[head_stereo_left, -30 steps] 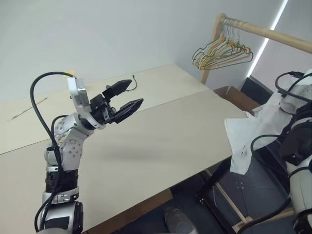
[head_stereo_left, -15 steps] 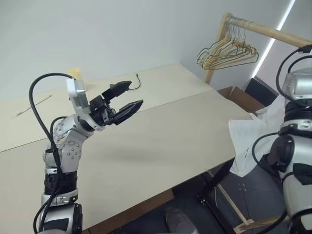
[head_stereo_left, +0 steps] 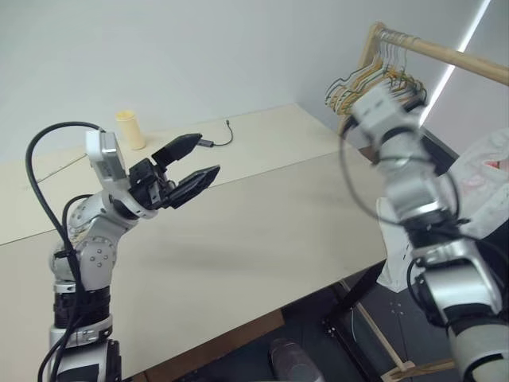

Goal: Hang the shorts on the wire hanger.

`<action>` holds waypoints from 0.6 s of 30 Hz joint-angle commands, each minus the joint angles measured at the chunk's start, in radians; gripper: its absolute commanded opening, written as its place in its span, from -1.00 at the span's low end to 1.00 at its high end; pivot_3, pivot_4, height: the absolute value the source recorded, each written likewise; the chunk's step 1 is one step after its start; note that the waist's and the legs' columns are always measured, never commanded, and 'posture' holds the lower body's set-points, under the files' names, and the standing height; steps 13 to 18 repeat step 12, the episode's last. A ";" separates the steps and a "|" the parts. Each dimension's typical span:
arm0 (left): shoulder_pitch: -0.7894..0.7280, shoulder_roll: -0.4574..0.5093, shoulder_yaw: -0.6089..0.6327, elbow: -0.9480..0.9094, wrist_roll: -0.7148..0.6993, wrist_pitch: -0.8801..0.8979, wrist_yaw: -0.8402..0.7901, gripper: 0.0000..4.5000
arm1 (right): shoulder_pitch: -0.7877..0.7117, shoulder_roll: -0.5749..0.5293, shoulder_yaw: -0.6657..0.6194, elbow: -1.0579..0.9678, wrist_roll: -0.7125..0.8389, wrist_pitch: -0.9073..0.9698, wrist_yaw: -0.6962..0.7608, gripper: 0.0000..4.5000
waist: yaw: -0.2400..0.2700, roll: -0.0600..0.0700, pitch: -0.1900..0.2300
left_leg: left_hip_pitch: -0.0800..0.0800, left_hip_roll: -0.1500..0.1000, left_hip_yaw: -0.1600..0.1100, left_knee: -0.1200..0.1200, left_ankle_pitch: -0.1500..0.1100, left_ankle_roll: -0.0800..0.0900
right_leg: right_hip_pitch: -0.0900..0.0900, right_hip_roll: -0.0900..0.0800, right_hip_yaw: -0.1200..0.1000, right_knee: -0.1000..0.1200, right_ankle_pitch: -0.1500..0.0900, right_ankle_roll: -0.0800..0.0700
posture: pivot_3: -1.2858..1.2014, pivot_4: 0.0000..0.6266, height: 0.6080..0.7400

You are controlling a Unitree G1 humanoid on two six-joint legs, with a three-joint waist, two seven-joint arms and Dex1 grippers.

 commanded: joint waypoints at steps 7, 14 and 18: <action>0.030 0.032 0.028 -0.085 -0.070 0.025 -0.020 1.00 | 0.115 0.005 0.124 -0.171 -0.109 -0.091 0.225 0.99 | 0.066 0.000 0.000 | -0.002 -0.001 -0.001 0.000 0.000 0.000 | -0.002 -0.001 -0.001 0.000 0.000 -0.001 | -0.11 -1.00 1.00; 0.030 0.050 0.034 -0.064 -0.065 0.033 -0.021 1.00 | 0.125 0.035 0.122 -0.176 -0.147 -0.082 0.238 0.99 | 0.083 0.000 0.000 | -0.001 0.000 -0.001 0.000 0.001 -0.001 | -0.002 0.000 -0.002 0.001 0.002 -0.003 | -0.10 -1.00 1.00; 0.030 0.050 0.034 -0.064 -0.065 0.033 -0.021 1.00 | 0.125 0.035 0.122 -0.176 -0.147 -0.082 0.238 0.99 | 0.083 0.000 0.000 | -0.001 0.000 -0.001 0.000 0.001 -0.001 | -0.002 0.000 -0.002 0.001 0.002 -0.003 | -0.10 -1.00 1.00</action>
